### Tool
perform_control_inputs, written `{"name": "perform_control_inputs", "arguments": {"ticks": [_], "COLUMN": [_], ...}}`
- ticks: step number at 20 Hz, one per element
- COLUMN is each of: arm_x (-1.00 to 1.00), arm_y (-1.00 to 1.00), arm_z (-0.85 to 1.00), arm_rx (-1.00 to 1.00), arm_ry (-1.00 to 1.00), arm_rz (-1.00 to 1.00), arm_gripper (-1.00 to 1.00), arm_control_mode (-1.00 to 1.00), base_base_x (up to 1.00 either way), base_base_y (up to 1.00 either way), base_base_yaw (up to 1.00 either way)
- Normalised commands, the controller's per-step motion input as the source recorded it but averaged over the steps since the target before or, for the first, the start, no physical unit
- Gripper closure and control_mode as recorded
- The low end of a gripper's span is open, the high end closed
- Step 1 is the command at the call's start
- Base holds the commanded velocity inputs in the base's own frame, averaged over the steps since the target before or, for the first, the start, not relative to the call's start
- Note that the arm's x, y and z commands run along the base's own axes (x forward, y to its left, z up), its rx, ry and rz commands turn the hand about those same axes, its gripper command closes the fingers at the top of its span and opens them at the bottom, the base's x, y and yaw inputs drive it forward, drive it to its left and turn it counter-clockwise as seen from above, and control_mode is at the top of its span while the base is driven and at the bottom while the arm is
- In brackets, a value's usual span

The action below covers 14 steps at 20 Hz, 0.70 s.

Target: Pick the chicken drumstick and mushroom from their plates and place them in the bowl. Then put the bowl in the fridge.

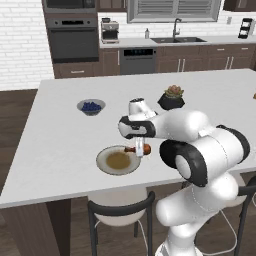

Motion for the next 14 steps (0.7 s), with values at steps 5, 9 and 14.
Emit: {"name": "perform_control_inputs", "arguments": {"ticks": [5, 9, 14], "arm_x": [-0.41, -0.03, 0.01], "arm_y": [-0.99, -1.0, -0.99], "arm_z": [0.26, 0.24, 0.17], "arm_rx": [0.05, 0.06, 0.06], "arm_ry": [0.03, 0.1, 0.12], "arm_rz": [-0.33, -0.32, -0.31], "arm_gripper": [1.0, 1.0, 1.0], "arm_control_mode": [-1.0, -1.0, -1.0], "base_base_x": [0.0, 0.0, 0.0], "base_base_y": [0.0, 0.0, 0.0], "base_base_yaw": [0.0, 0.0, 0.0]}}
